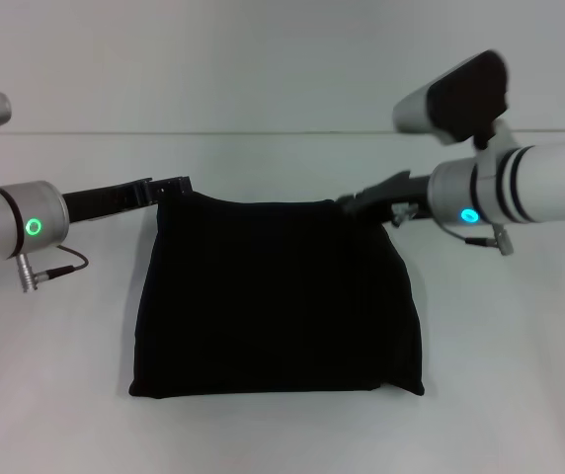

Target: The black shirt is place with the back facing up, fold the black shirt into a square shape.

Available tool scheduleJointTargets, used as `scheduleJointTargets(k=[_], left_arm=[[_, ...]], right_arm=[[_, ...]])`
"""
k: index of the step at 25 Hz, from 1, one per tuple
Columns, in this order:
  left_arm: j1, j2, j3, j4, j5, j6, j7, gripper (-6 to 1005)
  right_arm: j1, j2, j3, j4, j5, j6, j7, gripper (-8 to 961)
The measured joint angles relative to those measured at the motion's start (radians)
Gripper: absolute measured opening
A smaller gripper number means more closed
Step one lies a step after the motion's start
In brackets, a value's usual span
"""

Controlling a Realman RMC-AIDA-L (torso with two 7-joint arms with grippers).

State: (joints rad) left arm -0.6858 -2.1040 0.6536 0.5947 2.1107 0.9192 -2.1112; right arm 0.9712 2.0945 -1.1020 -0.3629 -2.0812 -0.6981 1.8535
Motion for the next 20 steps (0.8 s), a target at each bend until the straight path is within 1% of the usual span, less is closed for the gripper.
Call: scheduleJointTargets(k=[8,12,14,18,20], left_arm=[[-0.006,0.000,0.000,-0.007,0.000,-0.034,0.020,650],[-0.009,-0.003,0.001,-0.017,0.004,-0.052,0.021,644],[-0.012,-0.003,0.001,-0.026,0.006,-0.063,0.021,640],[-0.020,-0.004,0.001,-0.049,0.008,-0.086,0.021,634],[-0.030,-0.006,0.001,-0.078,0.009,-0.125,0.027,631]], right_arm=[[-0.104,-0.008,0.003,-0.105,0.222,-0.043,-0.079,0],[-0.170,-0.011,0.016,-0.172,0.256,-0.091,-0.085,32],[-0.192,-0.012,0.033,-0.192,0.257,-0.119,-0.082,53],[-0.217,-0.026,0.063,-0.199,0.258,-0.177,-0.074,196],[-0.222,-0.030,0.069,-0.196,0.257,-0.186,-0.074,268]])
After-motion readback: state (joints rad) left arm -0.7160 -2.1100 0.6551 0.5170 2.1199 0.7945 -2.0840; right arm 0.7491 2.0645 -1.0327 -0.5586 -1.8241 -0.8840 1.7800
